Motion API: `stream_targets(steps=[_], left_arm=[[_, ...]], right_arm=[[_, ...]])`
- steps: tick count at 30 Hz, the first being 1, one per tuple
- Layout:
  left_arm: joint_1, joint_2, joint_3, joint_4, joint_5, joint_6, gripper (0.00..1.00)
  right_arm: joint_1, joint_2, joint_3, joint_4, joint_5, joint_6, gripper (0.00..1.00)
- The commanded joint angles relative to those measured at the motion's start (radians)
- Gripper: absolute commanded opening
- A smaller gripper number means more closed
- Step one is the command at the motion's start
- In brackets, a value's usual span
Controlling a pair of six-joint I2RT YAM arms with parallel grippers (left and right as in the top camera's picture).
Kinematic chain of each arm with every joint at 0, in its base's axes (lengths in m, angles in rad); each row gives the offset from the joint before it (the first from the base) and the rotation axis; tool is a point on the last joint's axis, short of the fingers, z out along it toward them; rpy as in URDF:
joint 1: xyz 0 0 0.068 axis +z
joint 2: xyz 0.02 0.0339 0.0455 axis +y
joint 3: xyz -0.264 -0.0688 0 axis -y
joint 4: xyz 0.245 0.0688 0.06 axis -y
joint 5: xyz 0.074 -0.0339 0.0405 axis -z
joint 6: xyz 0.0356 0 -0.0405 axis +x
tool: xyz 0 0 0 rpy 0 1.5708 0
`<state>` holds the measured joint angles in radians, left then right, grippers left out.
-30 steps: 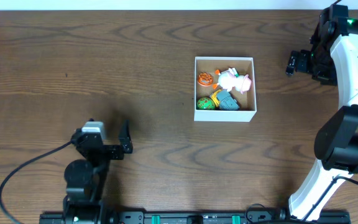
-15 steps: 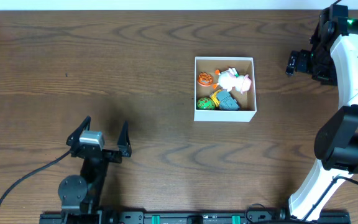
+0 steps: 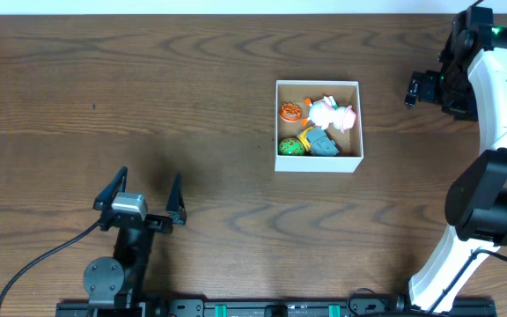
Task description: Pack container
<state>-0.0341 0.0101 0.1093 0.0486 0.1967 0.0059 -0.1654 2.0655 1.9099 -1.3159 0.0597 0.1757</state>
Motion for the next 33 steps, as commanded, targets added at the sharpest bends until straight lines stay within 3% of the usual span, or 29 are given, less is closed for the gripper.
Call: stream_targets(steps=[1, 9, 18, 33], left_arm=[[0.005, -0.008, -0.017, 0.003, 0.005, 0.021, 0.98], [0.018, -0.008, -0.067, 0.002, -0.006, 0.088, 0.98], [0.036, -0.008, -0.105, -0.106, -0.006, 0.087, 0.98], [0.036, -0.006, -0.105, -0.103, -0.006, 0.087, 0.98]], right_arm=[[-0.005, -0.010, -0.001, 0.000, 0.004, 0.011, 0.99], [-0.006, -0.010, -0.001, 0.000, 0.004, 0.011, 0.99], [-0.006, -0.010, -0.001, 0.000, 0.004, 0.011, 0.99], [-0.005, -0.010, -0.001, 0.000, 0.004, 0.011, 0.99]])
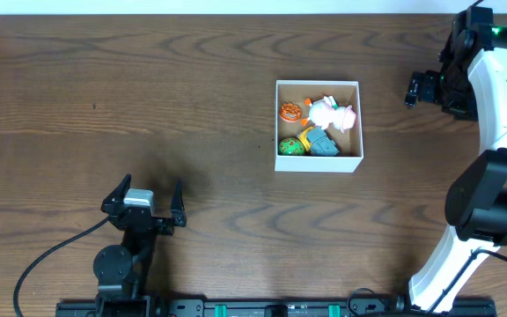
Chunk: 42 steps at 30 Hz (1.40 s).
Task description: Pack container
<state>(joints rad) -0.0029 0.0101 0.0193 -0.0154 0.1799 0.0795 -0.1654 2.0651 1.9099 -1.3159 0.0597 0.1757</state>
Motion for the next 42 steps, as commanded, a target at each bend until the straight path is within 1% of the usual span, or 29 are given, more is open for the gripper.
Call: stream_targets(steps=[1, 28, 34, 42], left_arm=[[0.005, -0.006, -0.015, -0.039, 0.011, 0.014, 0.98], [0.005, -0.006, -0.015, -0.039, 0.011, 0.014, 0.98], [0.005, -0.006, -0.015, -0.039, 0.011, 0.014, 0.98], [0.005, -0.006, -0.015, -0.039, 0.011, 0.014, 0.98]], right_arm=[[-0.005, -0.010, -0.001, 0.000, 0.004, 0.011, 0.99], [0.003, -0.015, -0.001, 0.000, 0.004, 0.011, 0.99], [0.035, -0.101, -0.001, 0.000, 0.004, 0.011, 0.99], [0.139, -0.310, -0.001, 0.000, 0.004, 0.011, 0.99]])
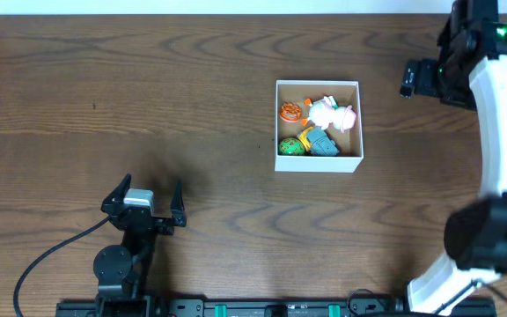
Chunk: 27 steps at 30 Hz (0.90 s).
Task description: Pack container
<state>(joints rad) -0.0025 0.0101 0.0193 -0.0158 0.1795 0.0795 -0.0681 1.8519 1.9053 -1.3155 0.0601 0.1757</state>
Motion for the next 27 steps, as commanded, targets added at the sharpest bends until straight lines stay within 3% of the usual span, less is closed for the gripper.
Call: stream_targets(steps=[1, 9, 19, 22, 27], left_arm=[[0.004, -0.006, -0.015, -0.038, 0.011, 0.014, 0.98], [0.004, -0.006, -0.015, -0.038, 0.011, 0.014, 0.98], [0.004, -0.006, -0.015, -0.038, 0.011, 0.014, 0.98], [0.004, -0.006, -0.015, -0.038, 0.011, 0.014, 0.98], [0.004, -0.006, -0.015, -0.038, 0.011, 0.014, 0.98]], right_arm=[[0.057, -0.125, 0.003, -0.001, 0.003, 0.011, 0.99], [0.124, -0.340, -0.035, 0.000, 0.003, 0.011, 0.99], [0.124, -0.689, -0.346, 0.012, 0.018, 0.011, 0.99], [0.119, -0.799, -0.451, 0.160, 0.018, 0.011, 0.99], [0.119, -0.982, -0.680, 0.565, -0.030, 0.010, 0.99]])
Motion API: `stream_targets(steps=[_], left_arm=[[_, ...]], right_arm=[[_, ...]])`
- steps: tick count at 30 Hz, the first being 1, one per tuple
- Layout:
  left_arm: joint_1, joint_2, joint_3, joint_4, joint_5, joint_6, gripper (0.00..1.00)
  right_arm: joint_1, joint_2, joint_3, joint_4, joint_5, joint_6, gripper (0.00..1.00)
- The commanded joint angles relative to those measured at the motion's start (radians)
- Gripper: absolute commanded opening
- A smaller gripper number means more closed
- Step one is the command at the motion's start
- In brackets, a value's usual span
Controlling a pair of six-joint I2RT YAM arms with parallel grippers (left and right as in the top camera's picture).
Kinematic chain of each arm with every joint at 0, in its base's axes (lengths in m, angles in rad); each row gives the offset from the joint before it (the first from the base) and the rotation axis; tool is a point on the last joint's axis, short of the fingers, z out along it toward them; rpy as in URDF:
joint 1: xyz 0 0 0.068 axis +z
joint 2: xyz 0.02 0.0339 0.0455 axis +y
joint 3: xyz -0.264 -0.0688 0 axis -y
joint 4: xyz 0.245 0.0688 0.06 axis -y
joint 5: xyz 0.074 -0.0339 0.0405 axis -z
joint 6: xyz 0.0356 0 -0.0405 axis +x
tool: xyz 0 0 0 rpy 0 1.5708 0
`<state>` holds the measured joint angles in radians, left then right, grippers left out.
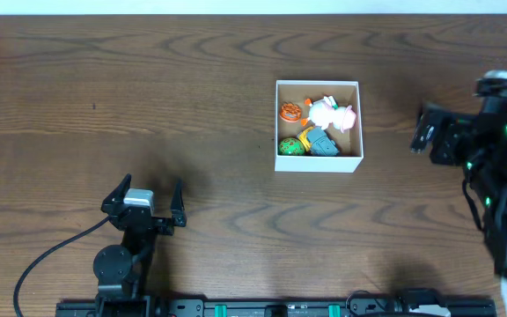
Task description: Pack container
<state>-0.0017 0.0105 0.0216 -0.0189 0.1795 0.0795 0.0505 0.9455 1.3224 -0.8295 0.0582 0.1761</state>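
A white square box stands right of the table's middle. Inside lie an orange toy, a white-and-pink figure, a green ball, a grey-blue toy and a small yellow piece. My left gripper rests open and empty at the front left, far from the box. My right gripper hangs to the right of the box, apart from it. It is dark and blurred, so how its jaws stand does not show.
The dark wooden table runs across the whole view. A black cable trails from the left arm's base toward the front left edge. The right arm's white and black links fill the right edge.
My right arm has moved from the back right toward the front. Its gripper is now level with the box's front half instead of its far edge. Left arm and toys are unchanged.
My left gripper stood open at the front left, then sat slightly nearer its base and stayed there. My right gripper hung right of the box's far corner twice, then a little farther back, and is now nearer the front. The box's contents never changed.
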Motion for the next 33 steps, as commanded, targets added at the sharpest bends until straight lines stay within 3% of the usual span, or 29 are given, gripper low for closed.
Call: stream_targets(steps=[1, 7, 11, 21, 33], left_arm=[[0.003, -0.006, -0.018, -0.035, 0.012, 0.014, 0.98], [0.003, -0.006, -0.018, -0.035, 0.011, 0.014, 0.98], [0.003, -0.006, -0.018, -0.035, 0.011, 0.014, 0.98], [0.003, -0.006, -0.018, -0.035, 0.011, 0.014, 0.98], [0.003, -0.006, -0.018, -0.035, 0.011, 0.014, 0.98]], right_arm=[[0.000, -0.113, -0.150, 0.146, -0.046, 0.010, 0.99], [0.001, -0.327, -0.469, 0.458, -0.171, -0.066, 0.99], [0.001, -0.465, -0.683, 0.580, -0.166, -0.134, 0.99], [0.001, -0.703, -1.089, 0.921, -0.164, -0.140, 0.99], [0.001, -0.902, -1.262, 0.986, -0.167, -0.140, 0.99]])
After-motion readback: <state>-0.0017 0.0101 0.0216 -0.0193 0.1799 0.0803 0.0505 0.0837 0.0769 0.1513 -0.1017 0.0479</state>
